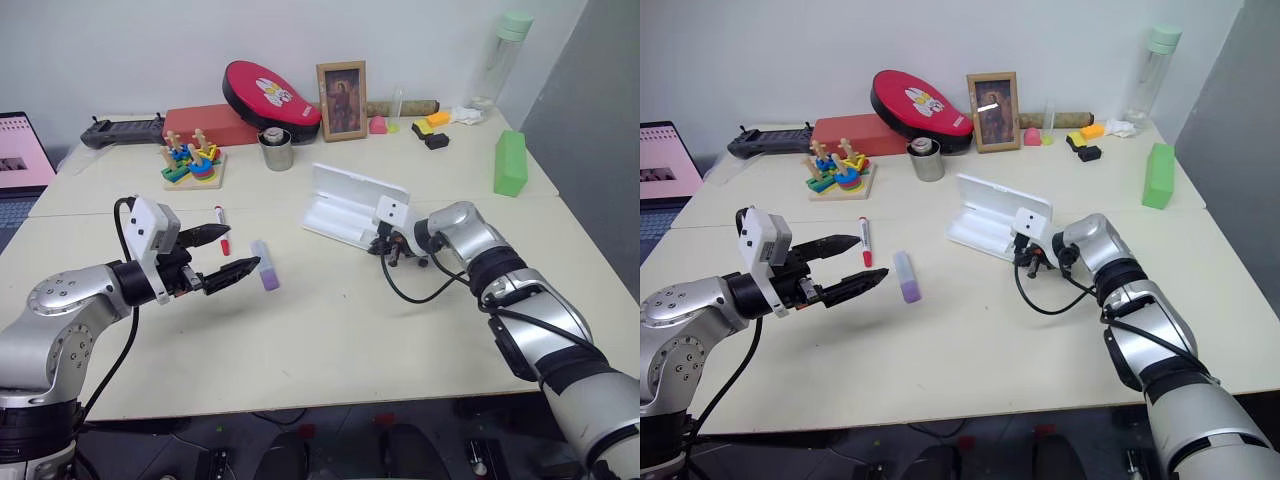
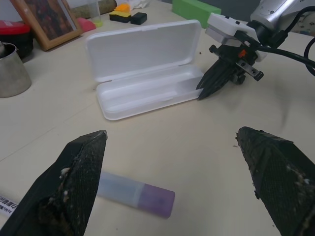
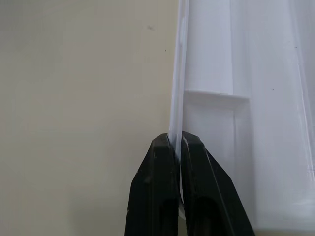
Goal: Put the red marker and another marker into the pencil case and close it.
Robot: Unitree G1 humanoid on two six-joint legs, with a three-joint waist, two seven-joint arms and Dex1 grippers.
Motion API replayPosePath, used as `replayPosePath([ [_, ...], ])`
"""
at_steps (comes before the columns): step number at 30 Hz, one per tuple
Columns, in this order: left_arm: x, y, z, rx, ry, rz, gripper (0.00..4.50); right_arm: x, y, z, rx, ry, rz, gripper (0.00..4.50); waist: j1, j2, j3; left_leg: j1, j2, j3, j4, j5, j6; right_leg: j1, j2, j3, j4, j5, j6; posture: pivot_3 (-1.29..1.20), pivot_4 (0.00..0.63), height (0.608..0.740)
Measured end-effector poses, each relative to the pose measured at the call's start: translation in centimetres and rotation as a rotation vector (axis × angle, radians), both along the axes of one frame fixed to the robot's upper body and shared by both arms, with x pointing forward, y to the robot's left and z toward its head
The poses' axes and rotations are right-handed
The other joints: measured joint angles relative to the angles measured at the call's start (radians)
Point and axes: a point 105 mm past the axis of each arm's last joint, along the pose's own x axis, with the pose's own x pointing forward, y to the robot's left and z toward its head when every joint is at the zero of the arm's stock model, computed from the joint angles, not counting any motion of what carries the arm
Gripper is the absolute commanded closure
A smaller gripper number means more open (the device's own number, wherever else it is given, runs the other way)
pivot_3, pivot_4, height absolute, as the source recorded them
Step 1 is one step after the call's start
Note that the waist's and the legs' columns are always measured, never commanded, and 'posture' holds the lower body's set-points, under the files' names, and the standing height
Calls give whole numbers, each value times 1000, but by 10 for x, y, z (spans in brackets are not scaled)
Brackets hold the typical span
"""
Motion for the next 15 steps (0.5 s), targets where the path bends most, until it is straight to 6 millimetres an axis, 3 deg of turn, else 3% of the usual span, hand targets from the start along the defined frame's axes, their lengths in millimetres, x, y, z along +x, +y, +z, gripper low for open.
replayPosePath([
  [3,-2,4,0,8,14,8,0,-10,-7,7,-31,-38,120,4489,-6,0,0,0,0,0,0,0,0,0,0,0,0,0,0,0,150,740],
  [6,-7,2,1,18,25,-14,0,-20,-14,1,-79,-36,201,4489,-12,0,0,0,0,0,0,0,0,0,0,0,0,0,0,0,150,740],
  [15,-13,-3,-1,25,44,-34,0,-43,-3,-15,-103,-40,339,4489,-19,0,0,1,1,0,0,0,0,0,1,0,1,0,0,0,150,740],
])
